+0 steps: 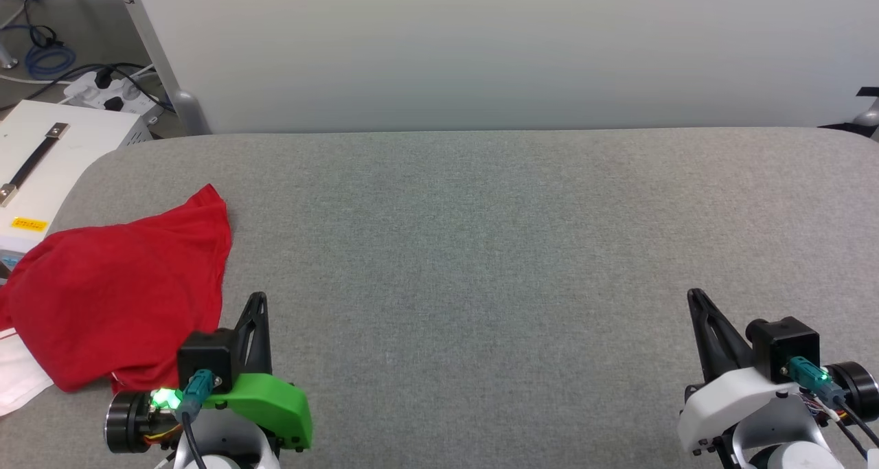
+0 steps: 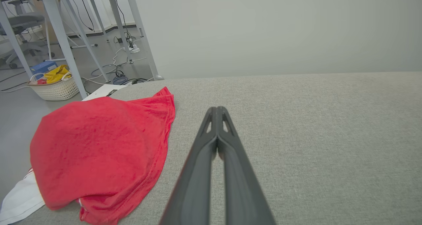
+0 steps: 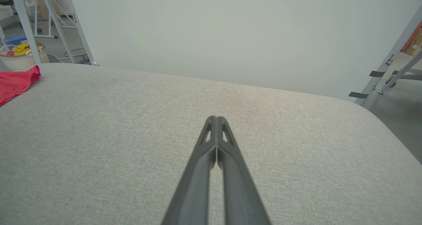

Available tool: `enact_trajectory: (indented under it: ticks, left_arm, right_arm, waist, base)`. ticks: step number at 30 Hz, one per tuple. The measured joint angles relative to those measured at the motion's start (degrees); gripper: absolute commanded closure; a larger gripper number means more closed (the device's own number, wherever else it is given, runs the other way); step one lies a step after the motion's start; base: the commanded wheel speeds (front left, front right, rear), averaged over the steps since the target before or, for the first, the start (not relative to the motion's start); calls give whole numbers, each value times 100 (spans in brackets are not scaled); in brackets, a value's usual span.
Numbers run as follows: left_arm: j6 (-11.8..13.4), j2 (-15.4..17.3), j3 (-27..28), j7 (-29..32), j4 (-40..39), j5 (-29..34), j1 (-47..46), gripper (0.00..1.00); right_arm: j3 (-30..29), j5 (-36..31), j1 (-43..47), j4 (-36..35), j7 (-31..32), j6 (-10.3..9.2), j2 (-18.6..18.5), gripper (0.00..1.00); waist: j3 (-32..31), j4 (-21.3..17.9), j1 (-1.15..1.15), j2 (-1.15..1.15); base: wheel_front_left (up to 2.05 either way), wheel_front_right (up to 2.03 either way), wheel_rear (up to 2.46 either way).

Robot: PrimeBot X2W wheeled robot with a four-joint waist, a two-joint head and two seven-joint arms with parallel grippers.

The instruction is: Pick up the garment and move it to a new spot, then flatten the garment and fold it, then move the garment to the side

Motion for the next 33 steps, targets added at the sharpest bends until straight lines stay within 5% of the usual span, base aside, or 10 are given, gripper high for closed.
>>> enact_trajectory:
  ticks: [21,22,33]
  left_arm:
    - [0,0,1,0,0,0,0,100]
    - [0,1,0,0,1,-3,5,0]
    - [1,1,-60,-62,33,-84,6,0]
  right_arm:
    - [-1,0,0,0,0,0,0,100]
    - [-2,4,3,0,0,0,0,0]
    - [-9,97,4,7,-63,0,2,0]
  waist:
    - [0,0,0,0]
    - [0,0,0,0]
    - [-2,0,0,0]
  base:
    - [0,0,0]
    - [0,0,0]
    - [0,0,0]
